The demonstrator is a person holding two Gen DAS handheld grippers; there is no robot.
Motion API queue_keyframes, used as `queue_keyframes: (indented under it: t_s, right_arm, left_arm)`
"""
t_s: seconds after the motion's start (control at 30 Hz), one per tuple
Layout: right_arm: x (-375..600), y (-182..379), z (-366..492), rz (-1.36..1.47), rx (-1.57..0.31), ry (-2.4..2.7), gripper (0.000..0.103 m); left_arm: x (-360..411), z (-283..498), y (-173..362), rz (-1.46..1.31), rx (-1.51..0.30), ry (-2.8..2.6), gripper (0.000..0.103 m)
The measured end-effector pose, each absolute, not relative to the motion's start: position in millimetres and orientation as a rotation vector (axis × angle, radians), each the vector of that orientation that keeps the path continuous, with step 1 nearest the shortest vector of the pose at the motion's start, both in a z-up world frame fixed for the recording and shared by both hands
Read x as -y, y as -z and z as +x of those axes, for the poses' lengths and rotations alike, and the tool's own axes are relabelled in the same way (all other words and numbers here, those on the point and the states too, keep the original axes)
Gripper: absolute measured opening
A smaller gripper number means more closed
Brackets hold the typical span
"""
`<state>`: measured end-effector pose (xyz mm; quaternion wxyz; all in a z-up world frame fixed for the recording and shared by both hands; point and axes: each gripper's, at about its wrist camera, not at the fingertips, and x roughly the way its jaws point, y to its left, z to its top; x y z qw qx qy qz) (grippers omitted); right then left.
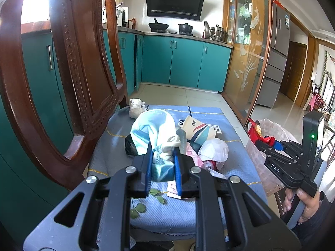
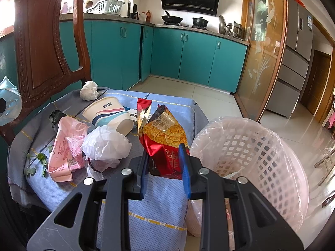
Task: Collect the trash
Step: 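Drop the blue mask into the basket with the left gripper while the right gripper drops the red wrapper in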
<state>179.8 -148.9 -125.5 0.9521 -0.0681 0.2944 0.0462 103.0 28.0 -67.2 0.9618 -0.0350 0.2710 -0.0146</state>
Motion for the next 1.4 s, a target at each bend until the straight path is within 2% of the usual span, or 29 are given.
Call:
queue_keyframes:
  t_s: [0.27,0.53,0.87,0.93,1.0,1.03,1.07,1.1,1.17,1.2,1.4]
  right_arm:
    - [162,111,170,-0.095,-0.531,-0.076,0.027]
    - [232,80,153,0.072,-0.411,0.074,0.028]
    - [311,125,176,0.28,-0.672,0.187,0.028]
    - [317,128,175,0.286,-0.673,0.223,0.035]
    - [323,129,174,0.313,-0.664,0.249,0.051]
    - [327,131,173,0.328,-0.661,0.265,0.057]
    - [329,131,172,0.34,-0.658,0.278,0.064]
    - [333,132,172,0.364,-0.652,0.29,0.065]
    - [338,134,170,0.397,-0.651,0.306,0.066]
    - [341,134,169,0.409,-0.648,0.308,0.066]
    - [324,123,167,0.358,-0.591,0.259,0.066]
  left_arm:
    - [-25,109,61,-0.096,-0.54,0.076,0.019]
    - [14,140,52,-0.155,-0.557,0.31,0.019]
    - [136,202,72,-0.108,-0.661,0.595,0.019]
    - [164,214,81,-0.09,-0.699,0.651,0.019]
    - [185,223,90,-0.077,-0.732,0.682,0.021]
    - [193,226,94,-0.072,-0.747,0.688,0.022]
    - [201,231,99,-0.074,-0.768,0.696,0.03]
    - [207,236,103,-0.087,-0.79,0.711,0.047]
    - [207,239,105,-0.125,-0.795,0.7,0.068]
    - [204,238,104,-0.139,-0.79,0.686,0.075]
    - [146,225,93,-0.069,-0.693,0.415,0.081]
